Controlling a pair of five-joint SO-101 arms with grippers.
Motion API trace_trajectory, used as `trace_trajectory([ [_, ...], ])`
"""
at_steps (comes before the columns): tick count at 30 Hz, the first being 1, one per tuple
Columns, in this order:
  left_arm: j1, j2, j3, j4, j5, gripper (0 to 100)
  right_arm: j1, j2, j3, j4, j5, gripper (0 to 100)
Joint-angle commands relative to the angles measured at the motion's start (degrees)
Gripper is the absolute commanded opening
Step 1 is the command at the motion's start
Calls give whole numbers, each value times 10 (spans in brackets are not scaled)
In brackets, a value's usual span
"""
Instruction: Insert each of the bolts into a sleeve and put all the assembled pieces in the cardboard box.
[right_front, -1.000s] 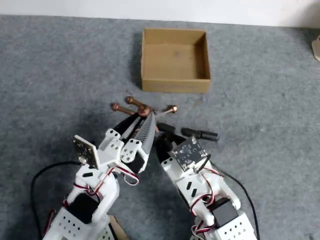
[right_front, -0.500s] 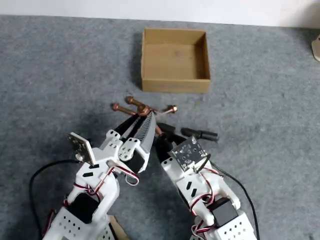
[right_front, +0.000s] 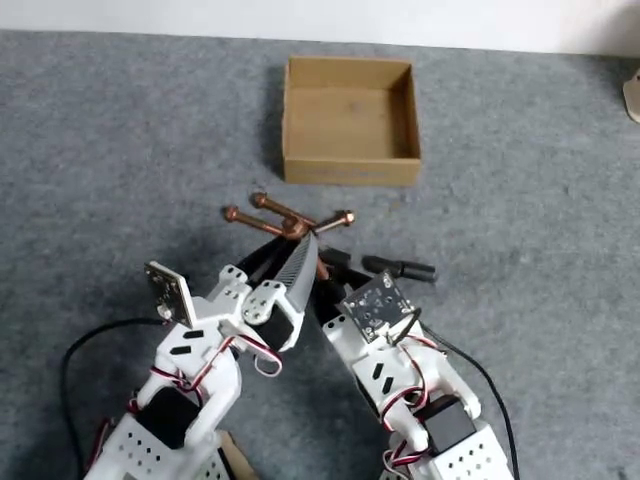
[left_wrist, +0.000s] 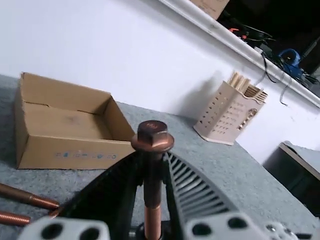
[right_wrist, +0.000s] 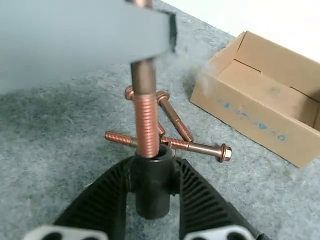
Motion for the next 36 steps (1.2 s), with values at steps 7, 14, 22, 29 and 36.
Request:
trace_trajectory([
  [7,36,-14,13,-3,-29,6,6,-10,-14,16,-5,5],
  [14,29,-14,14,-2,-1,6,17,-11,-23,17,-5,5],
  [22,-1,-14,14,-4,0,6,17,-11,-35,18,-6,5],
  [29,-10,-14,14,-5,0,6,15,-11,-35,19,-36,5],
  [36,-8,-14,14,-5,17,6,0,-11,-65,55,-33,5],
])
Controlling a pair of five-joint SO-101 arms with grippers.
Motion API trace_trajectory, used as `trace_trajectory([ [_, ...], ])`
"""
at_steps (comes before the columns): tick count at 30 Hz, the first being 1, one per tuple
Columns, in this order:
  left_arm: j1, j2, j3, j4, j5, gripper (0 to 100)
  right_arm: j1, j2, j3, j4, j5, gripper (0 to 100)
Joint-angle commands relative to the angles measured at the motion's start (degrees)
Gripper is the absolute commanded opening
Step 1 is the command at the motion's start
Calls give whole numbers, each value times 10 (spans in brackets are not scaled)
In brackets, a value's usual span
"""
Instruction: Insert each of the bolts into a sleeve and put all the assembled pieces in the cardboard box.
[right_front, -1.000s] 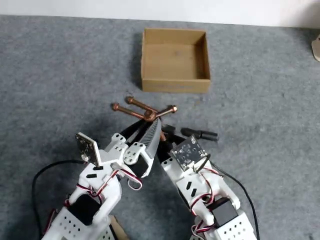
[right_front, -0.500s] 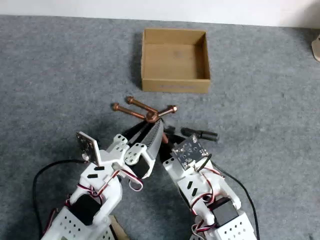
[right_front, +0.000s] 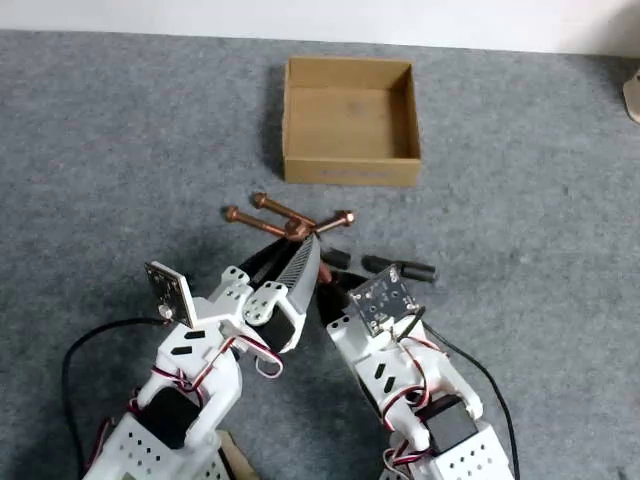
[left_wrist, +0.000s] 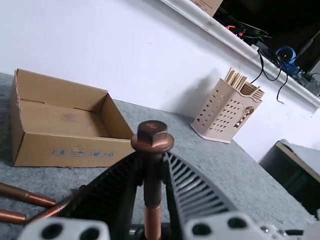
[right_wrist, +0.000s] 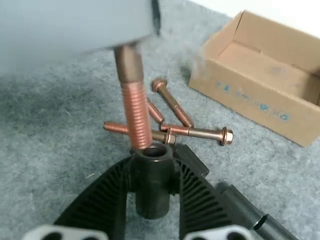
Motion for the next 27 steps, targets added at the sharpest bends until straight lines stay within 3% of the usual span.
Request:
trace_trajectory([
  [1,-6,-14,11,-5,4,6,-15,-11,-59,18,-3,5],
  [13,-2,-14,11,-3,4,6,-20,-11,-66,18,-1,5],
  [21,53,-13,11,33,-39,6,-6,-11,-67,18,-1,5],
  [27,56,-13,11,39,-44,6,13,-11,-67,17,-1,5],
])
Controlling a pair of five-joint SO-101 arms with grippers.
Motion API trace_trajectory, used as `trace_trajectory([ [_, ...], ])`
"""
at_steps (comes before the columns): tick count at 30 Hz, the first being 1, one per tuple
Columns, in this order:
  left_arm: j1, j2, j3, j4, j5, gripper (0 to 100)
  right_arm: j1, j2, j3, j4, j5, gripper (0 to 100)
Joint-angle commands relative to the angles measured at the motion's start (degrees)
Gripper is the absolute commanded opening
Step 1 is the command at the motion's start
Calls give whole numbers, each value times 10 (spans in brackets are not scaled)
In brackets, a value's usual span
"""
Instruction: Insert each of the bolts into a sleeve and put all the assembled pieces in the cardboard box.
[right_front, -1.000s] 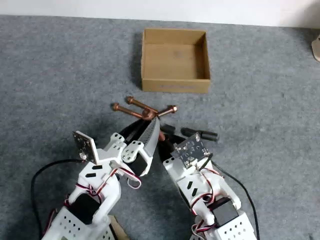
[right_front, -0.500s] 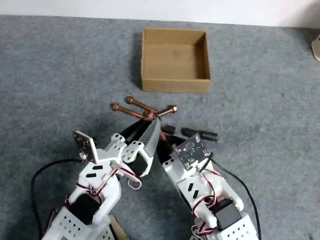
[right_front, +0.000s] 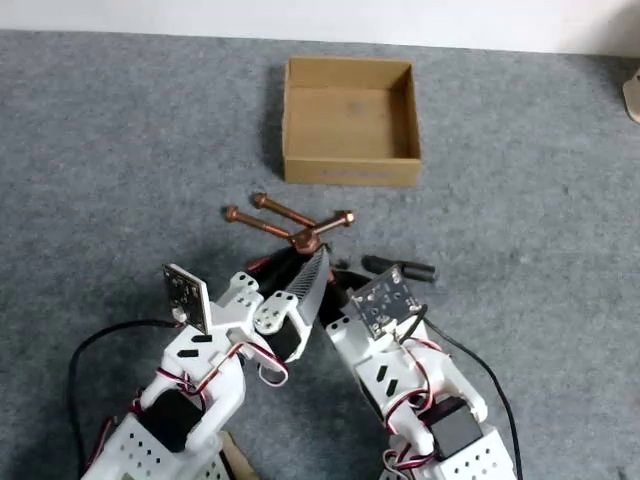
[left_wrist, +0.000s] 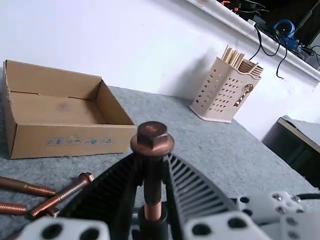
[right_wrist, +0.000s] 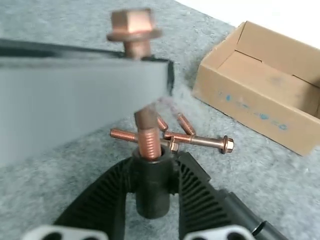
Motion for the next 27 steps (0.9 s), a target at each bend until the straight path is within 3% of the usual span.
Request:
trace_trajectory([
  [1,16,-13,11,7,-2,6,17,-11,-36,0,-1,5],
  [13,108,-13,11,97,-21,6,42,-11,-62,0,-4,5],
  [22,56,-13,11,69,-22,7,41,-11,-60,4,-7,5],
  [27,28,-13,11,50,-22,7,-7,-11,-64,37,-6,5],
])
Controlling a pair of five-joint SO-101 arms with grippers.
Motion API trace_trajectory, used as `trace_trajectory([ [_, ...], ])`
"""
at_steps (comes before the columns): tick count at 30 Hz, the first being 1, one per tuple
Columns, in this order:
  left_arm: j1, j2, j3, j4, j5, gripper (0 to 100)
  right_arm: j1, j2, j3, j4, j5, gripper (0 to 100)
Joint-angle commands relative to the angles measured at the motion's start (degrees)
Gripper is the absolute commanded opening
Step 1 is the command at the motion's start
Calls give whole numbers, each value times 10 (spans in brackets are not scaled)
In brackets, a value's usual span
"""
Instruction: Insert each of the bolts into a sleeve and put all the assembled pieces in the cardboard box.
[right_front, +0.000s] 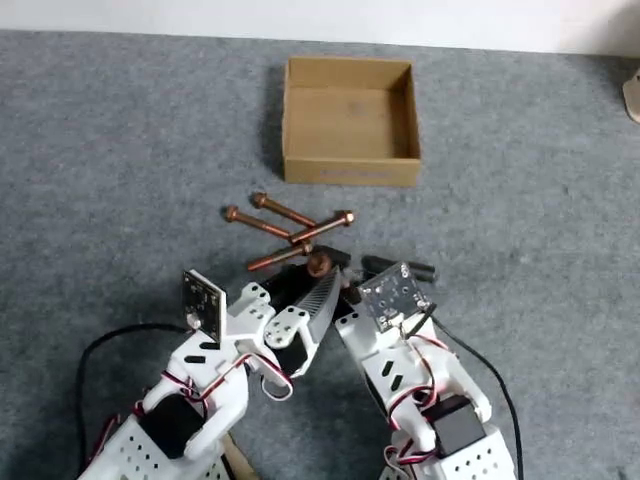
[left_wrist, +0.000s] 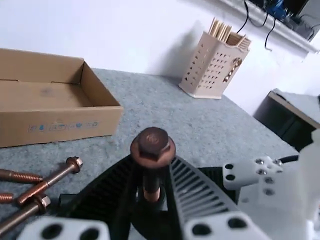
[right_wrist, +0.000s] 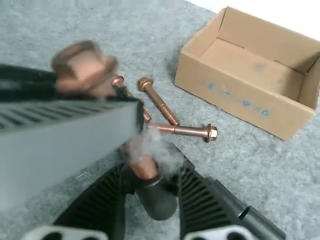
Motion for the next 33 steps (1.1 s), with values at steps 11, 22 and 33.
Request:
trace_trajectory([
  [11,-50,-3,11,-32,-1,7,-50,-13,-54,27,-3,5],
  [22,-46,-3,11,-27,19,334,-49,-13,-54,27,-3,5],
  [33,-44,-3,11,-12,30,360,-48,-13,-54,26,-3,5],
])
